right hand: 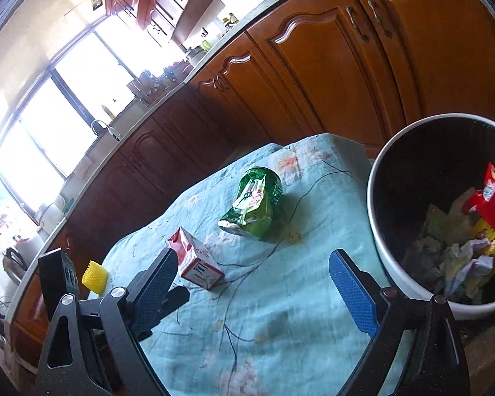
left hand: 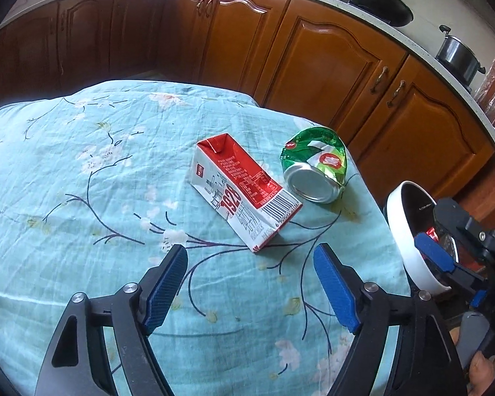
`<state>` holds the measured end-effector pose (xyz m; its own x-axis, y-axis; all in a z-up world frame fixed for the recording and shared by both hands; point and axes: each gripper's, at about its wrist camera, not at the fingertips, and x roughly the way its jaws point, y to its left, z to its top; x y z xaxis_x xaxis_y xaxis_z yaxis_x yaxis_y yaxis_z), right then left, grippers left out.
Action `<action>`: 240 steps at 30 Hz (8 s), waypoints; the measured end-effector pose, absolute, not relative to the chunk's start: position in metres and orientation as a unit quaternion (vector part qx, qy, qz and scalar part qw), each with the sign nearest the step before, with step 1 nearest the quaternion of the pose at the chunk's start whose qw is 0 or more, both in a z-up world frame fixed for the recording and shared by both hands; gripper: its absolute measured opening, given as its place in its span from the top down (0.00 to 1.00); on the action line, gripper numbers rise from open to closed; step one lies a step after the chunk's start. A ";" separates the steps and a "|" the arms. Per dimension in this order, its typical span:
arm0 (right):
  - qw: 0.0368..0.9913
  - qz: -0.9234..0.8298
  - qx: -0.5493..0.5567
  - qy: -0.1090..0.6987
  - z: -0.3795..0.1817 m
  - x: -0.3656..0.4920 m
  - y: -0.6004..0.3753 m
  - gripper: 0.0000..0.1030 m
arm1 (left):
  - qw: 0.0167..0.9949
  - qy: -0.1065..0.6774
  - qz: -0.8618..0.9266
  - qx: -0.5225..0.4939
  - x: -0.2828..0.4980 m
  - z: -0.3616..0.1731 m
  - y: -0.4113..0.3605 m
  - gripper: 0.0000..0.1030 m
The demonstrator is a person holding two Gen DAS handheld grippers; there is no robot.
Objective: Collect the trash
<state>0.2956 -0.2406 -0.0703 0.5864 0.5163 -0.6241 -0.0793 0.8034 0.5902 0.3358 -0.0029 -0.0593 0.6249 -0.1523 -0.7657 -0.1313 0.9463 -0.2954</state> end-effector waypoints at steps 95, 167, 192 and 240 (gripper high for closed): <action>0.884 0.064 0.246 0.393 -0.040 0.169 -0.332 0.68 | 0.900 0.402 -0.166 -0.023 0.255 -0.025 -0.112 0.69; 0.891 -0.005 0.163 0.423 -0.049 0.268 -0.396 0.68 | 0.889 0.422 -0.178 0.033 0.391 -0.049 -0.226 0.69; 0.882 -0.010 0.152 0.445 -0.053 0.275 -0.393 0.68 | 0.878 0.443 -0.177 0.045 0.402 -0.049 -0.235 0.69; 0.927 -0.002 0.132 0.352 -0.002 0.147 -0.268 0.01 | 0.948 0.294 -0.076 -0.093 0.169 -0.015 -0.058 0.15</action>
